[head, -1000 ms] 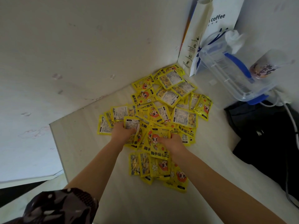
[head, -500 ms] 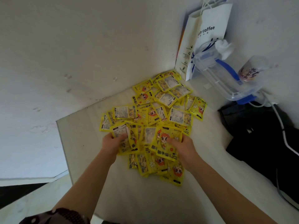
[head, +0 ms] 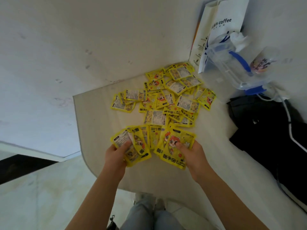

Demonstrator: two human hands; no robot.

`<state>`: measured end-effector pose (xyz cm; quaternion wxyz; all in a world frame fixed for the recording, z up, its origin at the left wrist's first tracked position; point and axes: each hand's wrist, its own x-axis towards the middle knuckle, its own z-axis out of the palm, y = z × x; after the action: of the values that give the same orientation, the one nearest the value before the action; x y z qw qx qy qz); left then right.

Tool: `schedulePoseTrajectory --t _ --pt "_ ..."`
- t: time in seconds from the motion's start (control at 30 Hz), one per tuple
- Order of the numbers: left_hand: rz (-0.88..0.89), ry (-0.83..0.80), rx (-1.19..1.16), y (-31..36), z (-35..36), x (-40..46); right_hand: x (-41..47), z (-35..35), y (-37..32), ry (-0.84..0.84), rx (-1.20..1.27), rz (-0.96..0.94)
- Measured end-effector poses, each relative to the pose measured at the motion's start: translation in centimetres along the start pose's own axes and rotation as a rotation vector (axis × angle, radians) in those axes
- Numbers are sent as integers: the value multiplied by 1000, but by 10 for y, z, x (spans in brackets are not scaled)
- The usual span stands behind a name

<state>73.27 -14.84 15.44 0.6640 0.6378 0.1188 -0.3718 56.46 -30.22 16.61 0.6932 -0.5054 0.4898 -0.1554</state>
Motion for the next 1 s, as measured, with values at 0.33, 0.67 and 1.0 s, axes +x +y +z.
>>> schedulePoseTrajectory --t 0.33,0.67,1.0 --pt "-23 -63 77 -36 -39 -55 -73 -1 44 62 -27 23" --pt "-79 -241 114 -66 -115 -110 -196 24 120 230 73 28" --pt "-125 -449 289 -115 -151 -177 -315 13 182 463 181 32"
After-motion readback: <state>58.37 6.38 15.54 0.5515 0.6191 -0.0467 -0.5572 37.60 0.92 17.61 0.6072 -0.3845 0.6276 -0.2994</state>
